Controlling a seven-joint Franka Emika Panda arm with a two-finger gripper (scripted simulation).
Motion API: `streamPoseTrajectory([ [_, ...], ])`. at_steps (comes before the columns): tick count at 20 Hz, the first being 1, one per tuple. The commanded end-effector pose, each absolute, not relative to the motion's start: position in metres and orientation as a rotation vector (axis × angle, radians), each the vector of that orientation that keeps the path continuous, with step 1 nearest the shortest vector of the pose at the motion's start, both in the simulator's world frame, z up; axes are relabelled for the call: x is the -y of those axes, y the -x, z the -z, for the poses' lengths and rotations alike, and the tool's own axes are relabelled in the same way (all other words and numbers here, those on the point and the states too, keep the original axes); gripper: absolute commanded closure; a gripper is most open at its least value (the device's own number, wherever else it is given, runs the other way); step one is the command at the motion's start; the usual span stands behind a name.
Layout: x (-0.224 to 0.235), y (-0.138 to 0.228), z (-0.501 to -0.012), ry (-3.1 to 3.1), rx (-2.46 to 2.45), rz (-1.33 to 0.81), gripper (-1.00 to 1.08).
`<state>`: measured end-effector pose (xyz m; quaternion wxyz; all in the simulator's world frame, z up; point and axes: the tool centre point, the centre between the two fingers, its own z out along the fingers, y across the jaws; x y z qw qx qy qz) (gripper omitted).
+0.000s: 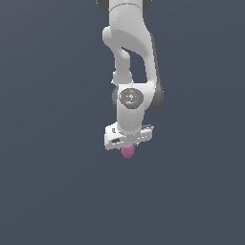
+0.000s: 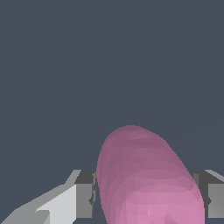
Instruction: Pick up the object and move it to a goal position.
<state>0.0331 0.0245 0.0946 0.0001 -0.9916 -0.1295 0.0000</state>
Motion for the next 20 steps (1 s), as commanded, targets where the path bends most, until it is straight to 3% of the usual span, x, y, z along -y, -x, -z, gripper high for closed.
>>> streamPoseTrajectory([
  [1, -0.025, -0.033, -0.094, 3.115, 0.407, 0.000, 1.08],
  [11, -0.029, -0.030, -0.108, 3.115, 0.407, 0.000, 1.08],
  [20, -0.047, -0.015, -0.167, 3.115, 0.408, 0.000, 1.08],
])
